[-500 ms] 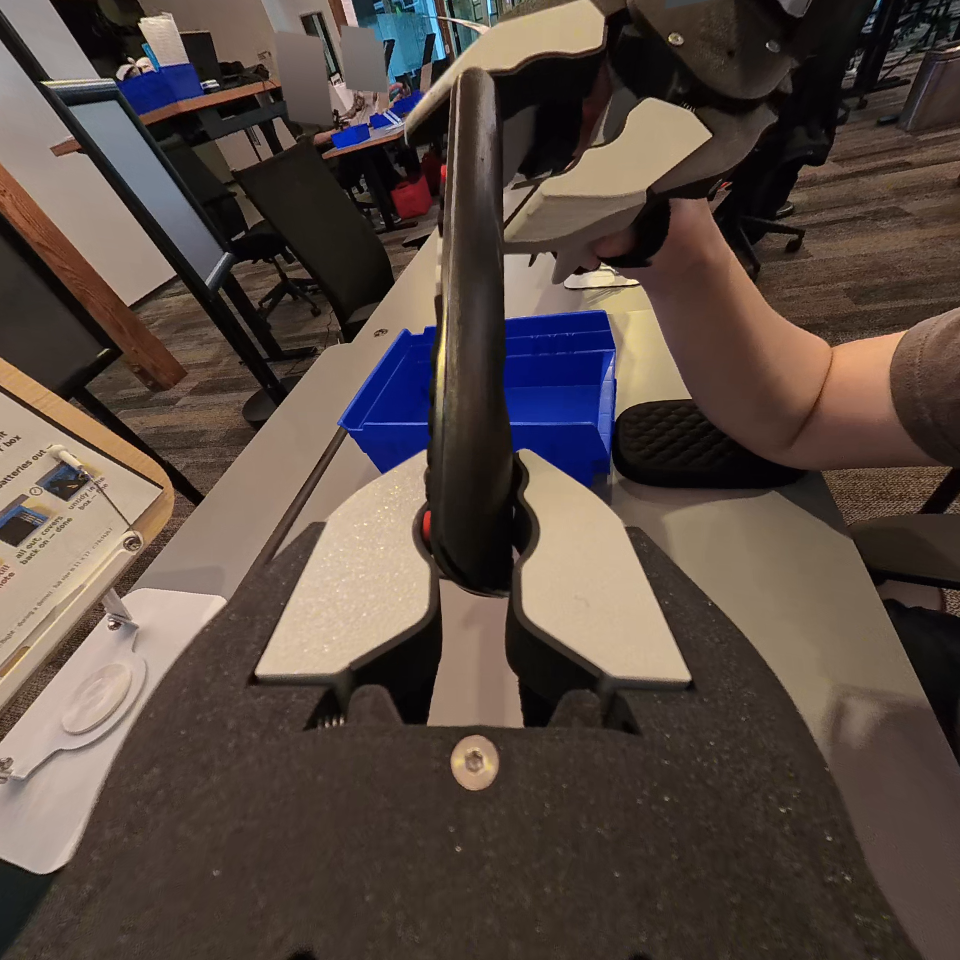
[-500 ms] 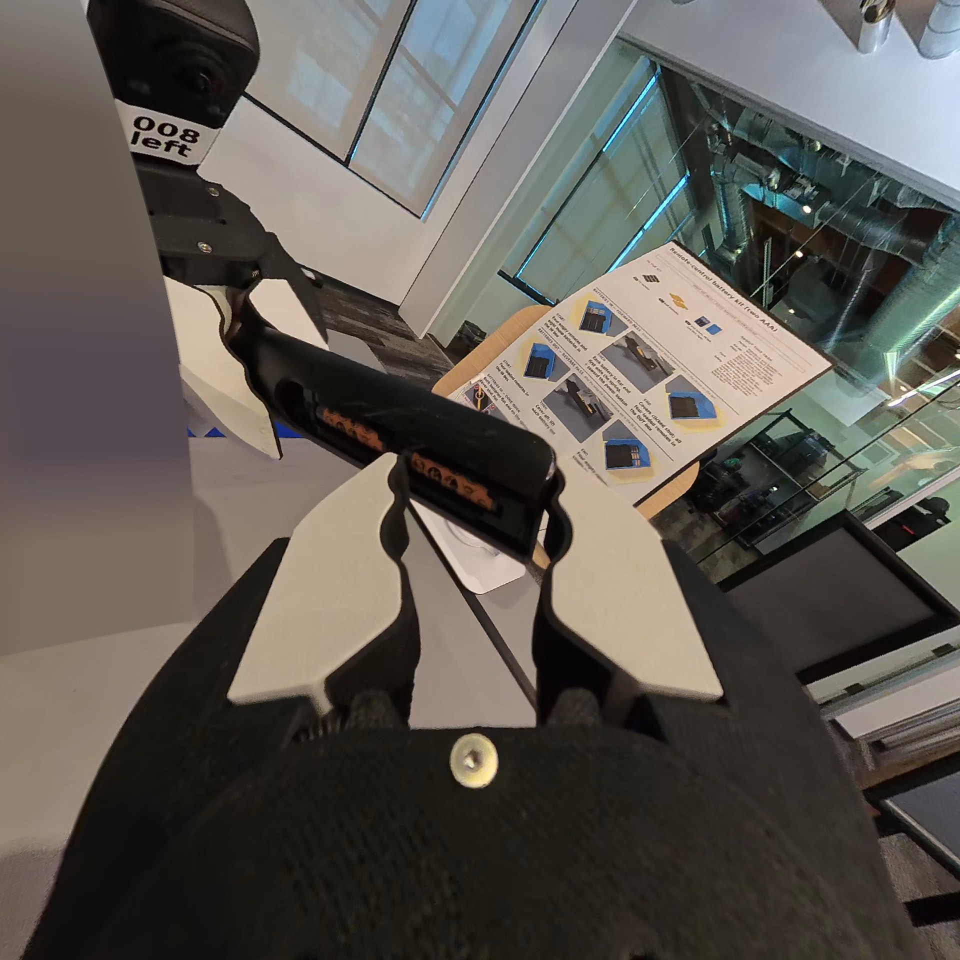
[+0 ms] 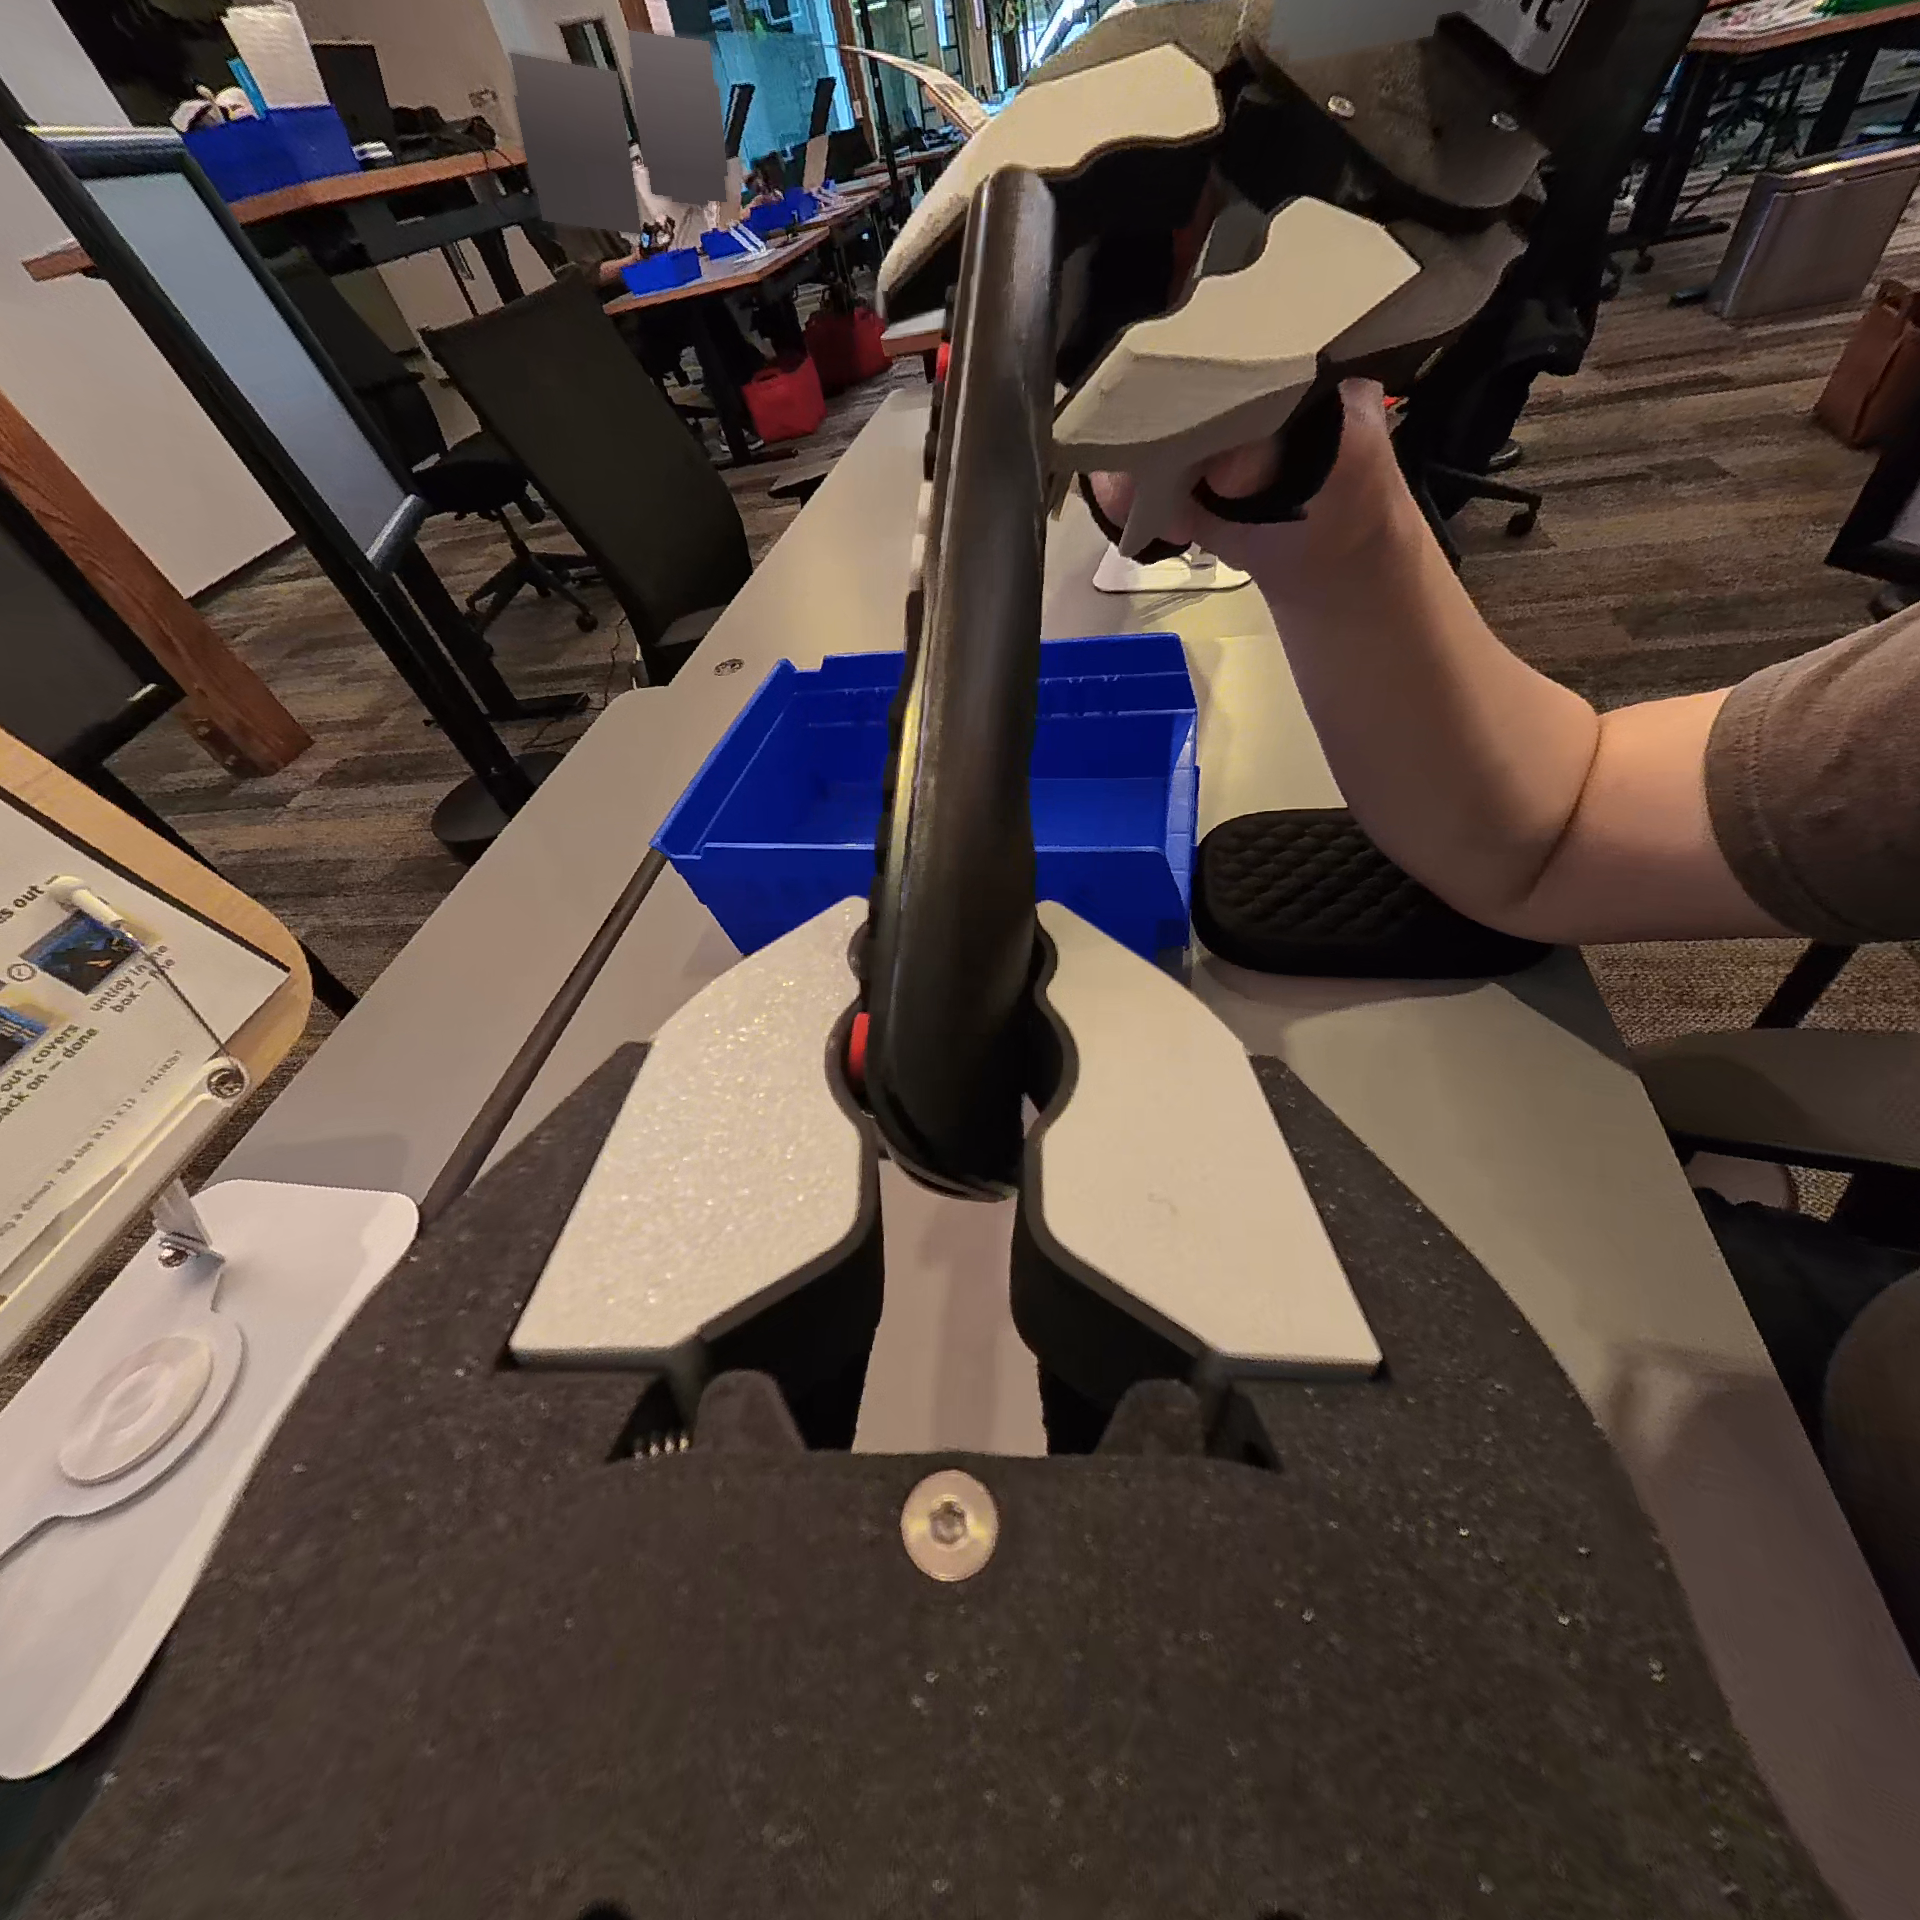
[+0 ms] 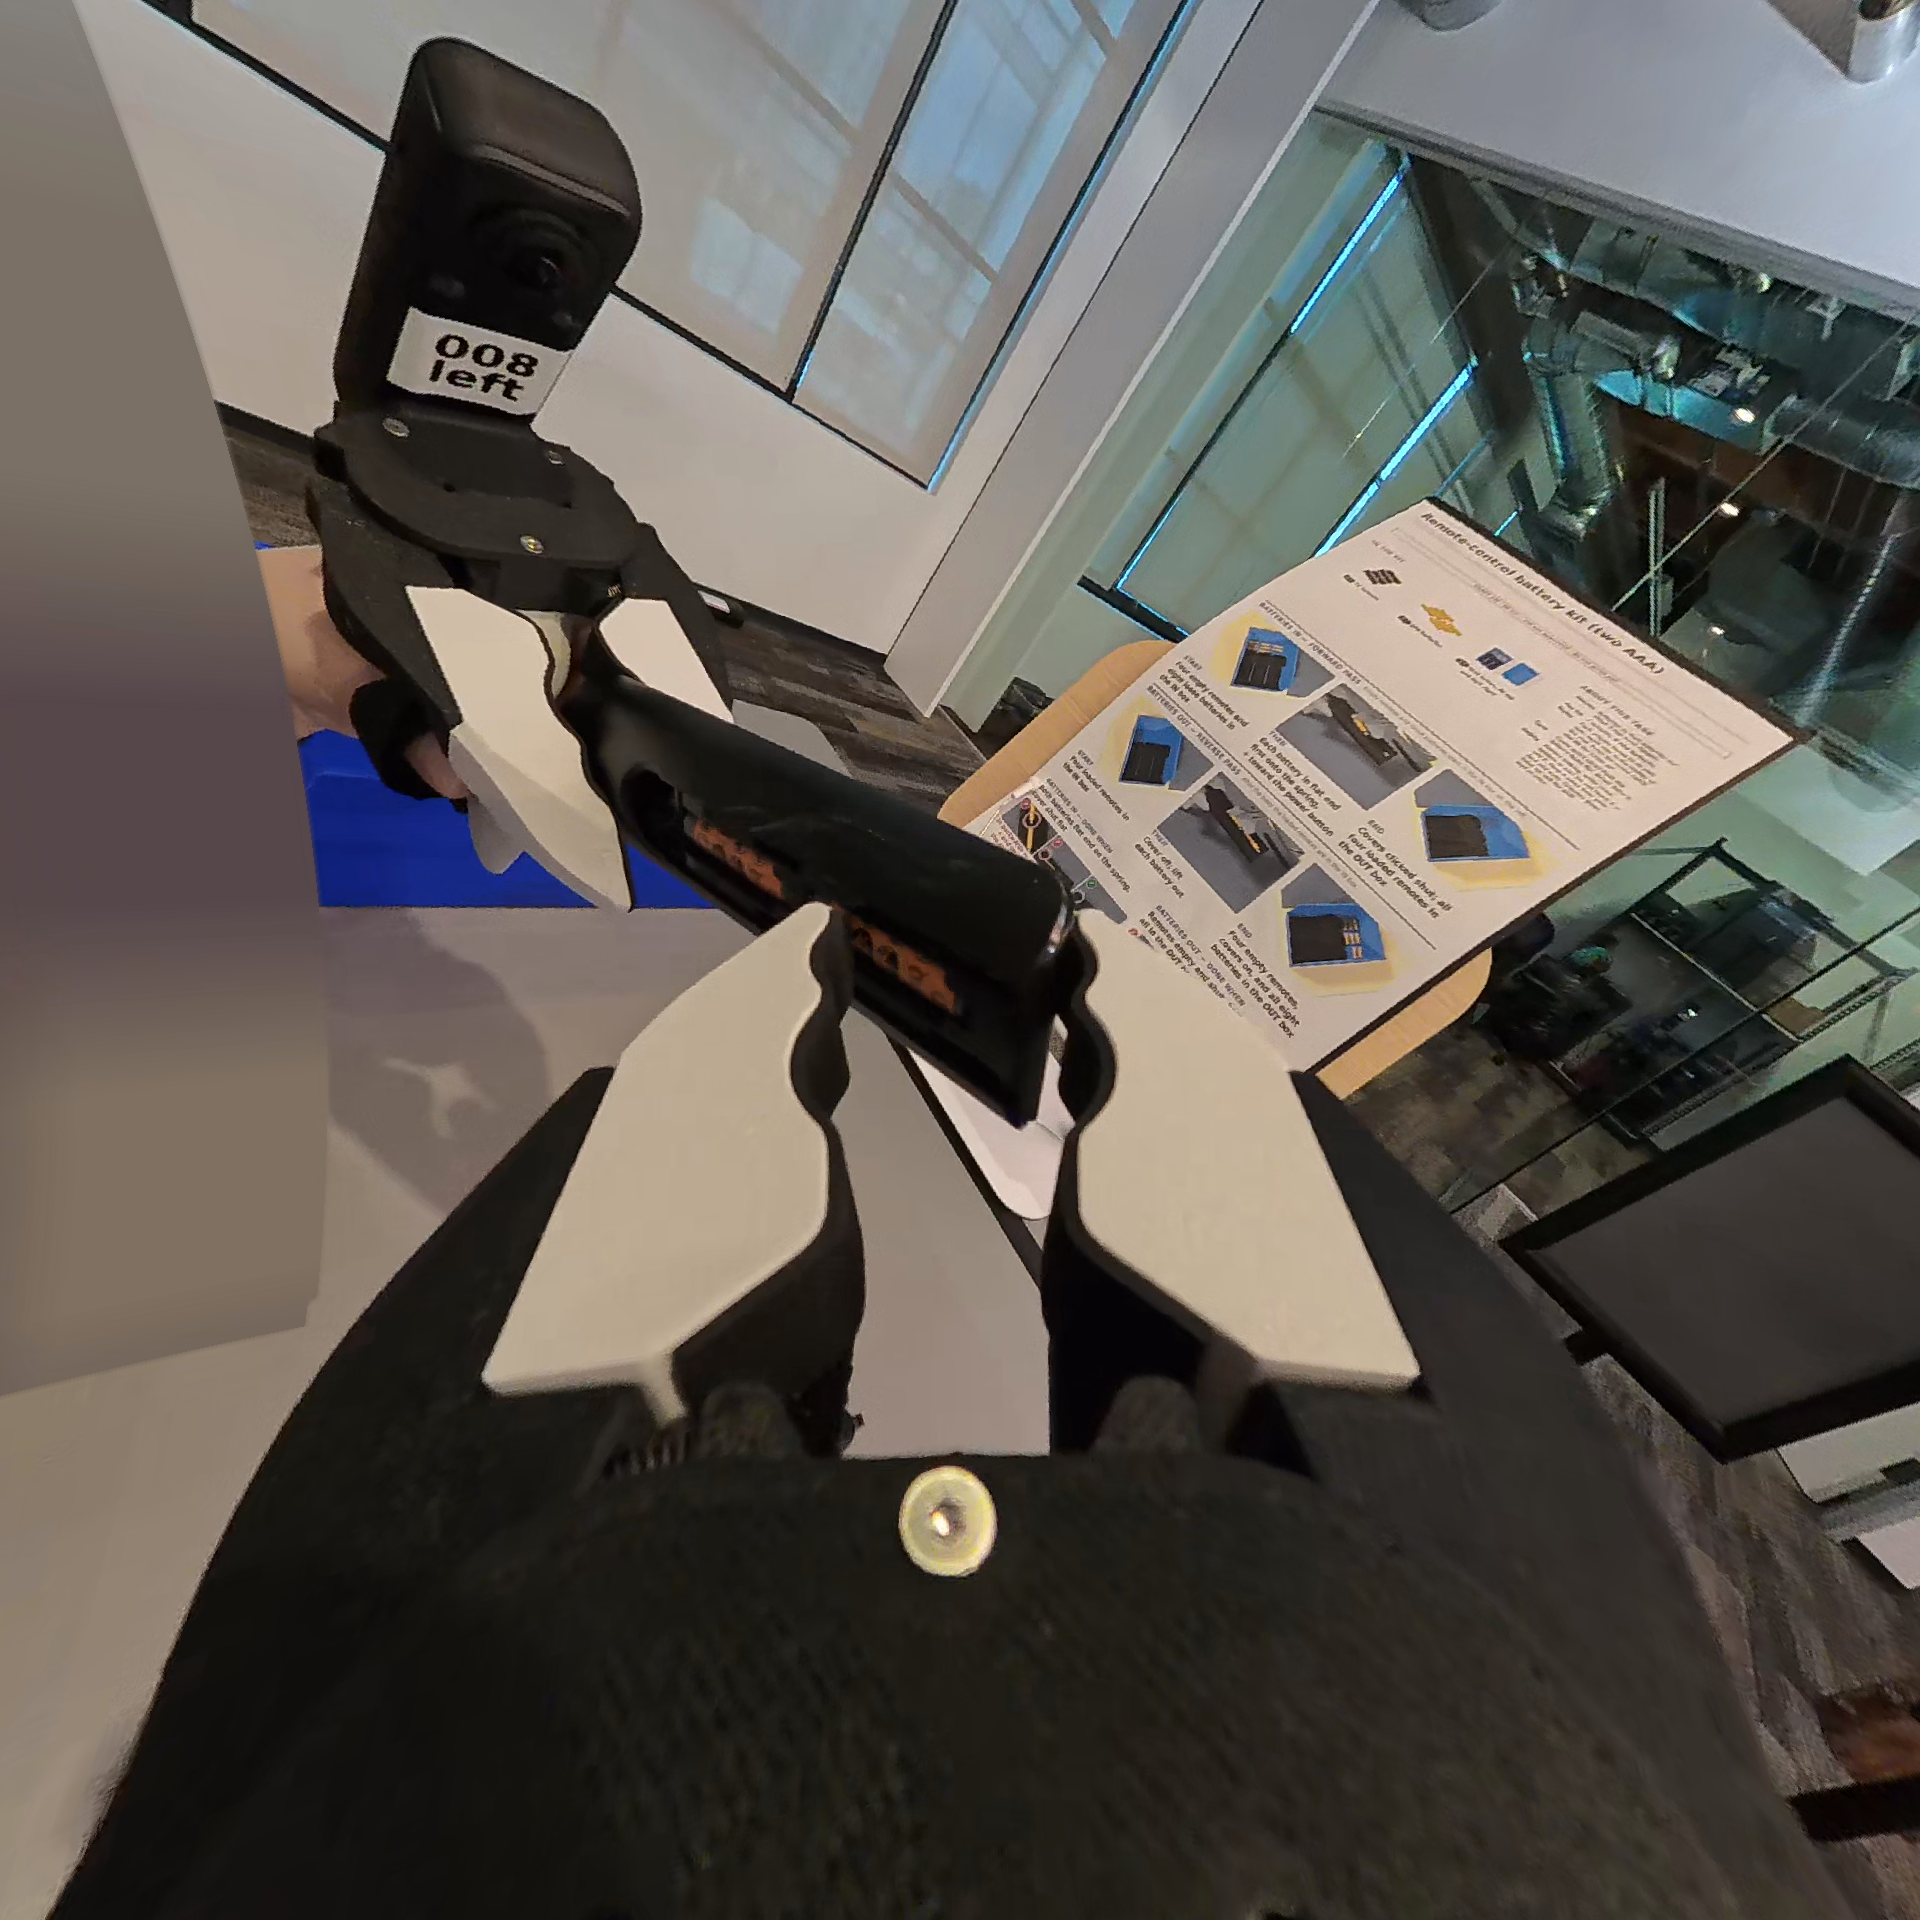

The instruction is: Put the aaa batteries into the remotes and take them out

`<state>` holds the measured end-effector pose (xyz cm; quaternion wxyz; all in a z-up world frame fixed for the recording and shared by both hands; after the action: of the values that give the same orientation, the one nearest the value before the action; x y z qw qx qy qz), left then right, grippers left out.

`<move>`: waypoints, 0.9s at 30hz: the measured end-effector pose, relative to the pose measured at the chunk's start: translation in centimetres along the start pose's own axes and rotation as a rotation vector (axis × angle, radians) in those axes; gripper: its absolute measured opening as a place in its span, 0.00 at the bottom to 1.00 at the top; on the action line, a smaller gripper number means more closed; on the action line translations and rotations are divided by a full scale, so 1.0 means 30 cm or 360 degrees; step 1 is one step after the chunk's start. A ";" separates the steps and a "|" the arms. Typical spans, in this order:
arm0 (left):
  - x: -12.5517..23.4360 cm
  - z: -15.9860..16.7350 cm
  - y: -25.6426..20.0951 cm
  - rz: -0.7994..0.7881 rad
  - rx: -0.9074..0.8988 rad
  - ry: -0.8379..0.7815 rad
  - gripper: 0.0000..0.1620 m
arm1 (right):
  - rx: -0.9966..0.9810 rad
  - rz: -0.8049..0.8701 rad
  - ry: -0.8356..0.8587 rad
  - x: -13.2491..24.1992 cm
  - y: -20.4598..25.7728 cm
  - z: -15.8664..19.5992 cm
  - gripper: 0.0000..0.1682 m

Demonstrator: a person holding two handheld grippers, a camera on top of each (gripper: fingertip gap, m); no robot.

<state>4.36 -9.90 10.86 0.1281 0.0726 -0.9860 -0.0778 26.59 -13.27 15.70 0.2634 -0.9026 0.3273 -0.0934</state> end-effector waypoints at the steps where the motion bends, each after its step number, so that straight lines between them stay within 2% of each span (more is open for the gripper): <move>1: 0.002 0.000 0.001 0.0014 0.0006 -0.0015 0.15 | -0.0014 -0.0011 -0.0019 0.000 -0.002 0.000 0.24; 6: -0.012 -0.001 0.007 0.0196 0.0181 -0.0215 0.15 | -0.0143 -0.0046 -0.0300 0.006 -0.020 -0.001 0.24; 8: -0.014 0.002 0.021 0.0245 0.0289 -0.0346 0.15 | -0.0330 -0.0099 -0.0432 0.011 -0.040 0.004 0.25; 10: -0.012 0.007 0.033 0.0311 0.0382 -0.0440 0.15 | -0.0656 -0.0187 -0.0689 0.023 -0.067 0.012 0.25; 12: -0.011 0.011 0.043 0.0227 0.0377 -0.0457 0.15 | -0.1022 -0.0282 -0.0901 0.028 -0.096 0.034 0.24; 14: -0.012 0.011 0.042 0.0187 0.0358 -0.0465 0.15 | -0.1250 -0.0336 -0.0931 0.013 -0.111 0.063 0.21; 16: -0.018 0.008 0.035 0.0198 0.0364 -0.0505 0.15 | -0.1378 -0.0339 -0.0942 -0.009 -0.107 0.085 0.21; 24: -0.077 0.028 0.001 0.0007 0.0208 -0.0551 0.15 | -0.1882 -0.0425 -0.1318 -0.054 -0.056 0.143 0.16; 27: -0.092 0.036 -0.006 -0.0050 0.0197 -0.0557 0.15 | -0.1959 -0.0404 -0.1361 -0.059 -0.052 0.160 0.15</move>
<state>6.75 -9.49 9.14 -0.0512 0.0812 -0.9949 -0.0305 27.71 -9.13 12.49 -0.1966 -0.8750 0.0835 0.4344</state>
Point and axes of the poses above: each gripper's, where its closed fingertips meet, x back along the fingers, z out of its underside, y = z × x across the jaws, the point moved 9 cm from there along x, back along the fingers, and after that the axes turned 2 degrees about z, right-handed, at the moved point
